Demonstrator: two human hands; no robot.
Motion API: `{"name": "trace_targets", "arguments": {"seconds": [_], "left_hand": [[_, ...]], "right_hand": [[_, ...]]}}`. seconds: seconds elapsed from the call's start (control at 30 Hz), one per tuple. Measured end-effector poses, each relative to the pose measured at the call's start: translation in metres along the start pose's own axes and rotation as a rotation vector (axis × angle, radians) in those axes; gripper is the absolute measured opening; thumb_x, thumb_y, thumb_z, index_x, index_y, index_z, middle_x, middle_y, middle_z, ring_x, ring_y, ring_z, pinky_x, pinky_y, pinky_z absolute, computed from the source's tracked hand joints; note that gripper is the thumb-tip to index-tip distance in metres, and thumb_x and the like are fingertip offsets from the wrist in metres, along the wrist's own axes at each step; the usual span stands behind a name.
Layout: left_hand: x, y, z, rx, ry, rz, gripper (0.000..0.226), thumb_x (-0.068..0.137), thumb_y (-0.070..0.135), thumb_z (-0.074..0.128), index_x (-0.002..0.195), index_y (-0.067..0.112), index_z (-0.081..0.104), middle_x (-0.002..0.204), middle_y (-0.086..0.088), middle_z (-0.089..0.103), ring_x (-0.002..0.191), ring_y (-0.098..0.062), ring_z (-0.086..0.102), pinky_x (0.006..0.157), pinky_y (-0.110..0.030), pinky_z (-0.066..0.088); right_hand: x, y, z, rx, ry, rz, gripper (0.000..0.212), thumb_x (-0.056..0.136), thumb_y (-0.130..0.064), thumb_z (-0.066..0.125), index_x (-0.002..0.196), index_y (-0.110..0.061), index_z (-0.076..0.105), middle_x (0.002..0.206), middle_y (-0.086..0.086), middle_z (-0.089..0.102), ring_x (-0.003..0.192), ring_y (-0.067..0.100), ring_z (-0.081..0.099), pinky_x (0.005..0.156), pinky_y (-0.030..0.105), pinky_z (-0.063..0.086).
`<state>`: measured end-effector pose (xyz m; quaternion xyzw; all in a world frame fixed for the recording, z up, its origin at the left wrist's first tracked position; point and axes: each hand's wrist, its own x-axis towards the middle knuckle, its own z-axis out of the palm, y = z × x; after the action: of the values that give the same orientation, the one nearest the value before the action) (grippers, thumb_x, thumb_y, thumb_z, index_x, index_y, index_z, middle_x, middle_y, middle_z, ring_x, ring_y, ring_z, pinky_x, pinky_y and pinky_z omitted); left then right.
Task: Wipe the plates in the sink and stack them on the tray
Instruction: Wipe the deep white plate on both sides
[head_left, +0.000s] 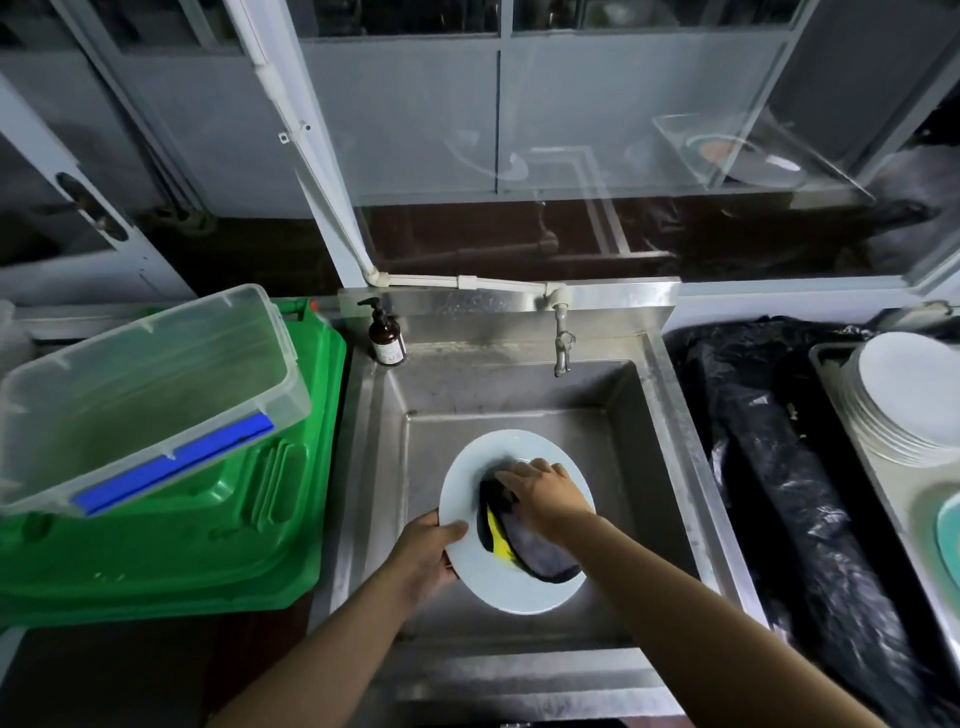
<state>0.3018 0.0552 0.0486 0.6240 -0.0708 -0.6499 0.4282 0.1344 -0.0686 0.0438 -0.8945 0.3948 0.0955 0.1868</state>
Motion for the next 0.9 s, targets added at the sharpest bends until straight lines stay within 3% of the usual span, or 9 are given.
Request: {"name": "trace_targets", "arguments": {"seconds": [0.17,0.3,0.4,0.53,0.67,0.77,0.9], "left_hand": [[-0.007,-0.009,0.009,-0.043,-0.028,-0.028,0.023,0.096,0.003,0.062,0.116,0.012,0.068,0.101,-0.009,0.079,0.098,-0.032,0.071,0.068,-0.039,0.060],[-0.008,-0.017,0.012,-0.082,-0.030,-0.043,0.028,0.094,0.003,0.064,0.120,0.012,0.068,0.107,-0.010,0.078,0.106,-0.035,0.068,0.072,-0.042,0.059],[-0.008,-0.022,0.017,-0.087,-0.019,-0.039,0.027,0.096,0.007,0.064,0.121,0.014,0.067,0.109,-0.008,0.078,0.110,-0.035,0.067,0.074,-0.044,0.060],[-0.004,-0.026,0.022,-0.105,0.044,-0.035,0.027,0.099,0.003,0.058,0.123,0.012,0.067,0.113,-0.012,0.076,0.109,-0.037,0.067,0.078,-0.046,0.060],[-0.003,-0.028,0.025,-0.129,0.085,-0.035,0.024,0.098,0.000,0.057,0.116,0.011,0.070,0.102,-0.014,0.078,0.094,-0.036,0.072,0.071,-0.041,0.060],[-0.005,-0.032,0.029,-0.145,0.092,-0.032,0.026,0.098,-0.002,0.055,0.115,0.010,0.070,0.102,-0.016,0.078,0.092,-0.036,0.072,0.070,-0.040,0.059],[-0.009,-0.039,0.035,-0.132,0.111,-0.033,0.027,0.098,0.001,0.058,0.120,0.011,0.068,0.109,-0.015,0.076,0.105,-0.040,0.069,0.073,-0.044,0.059]], "right_hand": [[-0.001,0.001,0.009,-0.018,-0.030,0.102,0.039,0.095,-0.046,0.051,0.131,-0.031,0.058,0.129,0.001,0.053,0.121,0.028,0.041,0.101,0.039,0.030],[-0.008,0.007,0.014,0.071,0.007,0.132,0.032,0.094,-0.037,0.056,0.125,-0.030,0.061,0.122,0.003,0.047,0.114,0.030,0.048,0.095,0.037,0.038],[-0.016,0.008,0.013,0.195,0.024,0.160,0.030,0.099,-0.031,0.050,0.127,-0.025,0.058,0.123,0.005,0.046,0.104,0.035,0.057,0.089,0.037,0.046],[-0.035,0.002,0.010,0.352,0.053,0.133,0.024,0.096,-0.035,0.042,0.118,-0.031,0.050,0.122,0.000,0.054,0.092,0.026,0.055,0.081,0.031,0.041],[-0.057,-0.010,0.016,0.372,0.071,0.155,0.017,0.090,-0.041,0.039,0.098,-0.027,0.045,0.095,0.008,0.065,0.076,0.036,0.058,0.067,0.043,0.051],[-0.067,-0.023,0.024,0.399,0.166,0.342,0.033,0.092,-0.056,0.045,0.082,-0.025,0.044,0.075,0.000,0.062,0.072,0.025,0.058,0.064,0.034,0.047],[-0.061,-0.029,0.023,0.546,0.179,0.527,0.008,0.091,-0.020,0.057,0.088,-0.016,0.052,0.080,-0.002,0.058,0.081,0.022,0.060,0.070,0.027,0.042]]}}
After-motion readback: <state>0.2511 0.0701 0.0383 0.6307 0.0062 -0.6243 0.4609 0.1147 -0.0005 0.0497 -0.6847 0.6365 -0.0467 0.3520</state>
